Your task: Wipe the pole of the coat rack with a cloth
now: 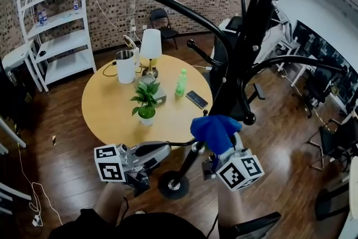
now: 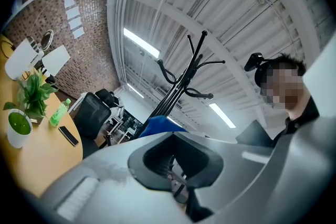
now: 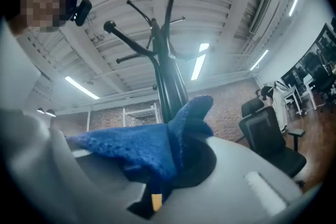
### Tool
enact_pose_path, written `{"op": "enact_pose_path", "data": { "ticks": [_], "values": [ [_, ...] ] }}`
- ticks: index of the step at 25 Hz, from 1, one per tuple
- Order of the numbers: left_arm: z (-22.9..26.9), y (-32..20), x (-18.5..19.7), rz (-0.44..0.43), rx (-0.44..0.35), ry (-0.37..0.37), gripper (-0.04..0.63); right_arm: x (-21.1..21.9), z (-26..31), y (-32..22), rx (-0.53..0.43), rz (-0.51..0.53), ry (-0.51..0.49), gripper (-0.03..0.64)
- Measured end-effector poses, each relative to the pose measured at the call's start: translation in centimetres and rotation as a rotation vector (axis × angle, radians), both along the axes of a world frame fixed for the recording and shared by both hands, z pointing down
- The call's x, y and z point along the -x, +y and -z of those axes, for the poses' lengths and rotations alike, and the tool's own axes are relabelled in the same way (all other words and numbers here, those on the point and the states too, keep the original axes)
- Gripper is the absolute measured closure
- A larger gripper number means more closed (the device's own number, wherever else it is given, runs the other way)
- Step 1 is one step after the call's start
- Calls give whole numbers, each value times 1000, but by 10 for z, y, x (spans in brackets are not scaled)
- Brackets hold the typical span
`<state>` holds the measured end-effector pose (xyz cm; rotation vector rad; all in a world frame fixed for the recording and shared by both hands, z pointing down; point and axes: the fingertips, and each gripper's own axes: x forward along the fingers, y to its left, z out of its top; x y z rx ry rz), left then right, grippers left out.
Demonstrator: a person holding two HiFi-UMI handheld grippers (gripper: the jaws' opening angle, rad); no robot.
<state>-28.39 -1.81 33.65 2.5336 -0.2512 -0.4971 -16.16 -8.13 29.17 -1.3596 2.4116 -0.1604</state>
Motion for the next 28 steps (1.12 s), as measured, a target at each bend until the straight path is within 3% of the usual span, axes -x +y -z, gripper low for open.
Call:
{"op": "enact_pose_path", "data": {
  "ticks": [6,11,15,22,28],
  "values": [
    [3,4,-5,-26,-14,-1,592,-2,100,5,-195,12,-22,592],
    [25,23,-20,-105,-55,34,592,-7,111,8,-228,-2,-12,592],
    [41,36,-28,-154,-95,53,592,-9,53,4,-125,-18,-2,592],
    [28,40,-31,-165,-46,60,592,-5,-112,-1,200,-69,82,592],
    [16,33,-29,-152,5,55,592,-4,-175,-1,320,-95,144,592]
  ]
}}
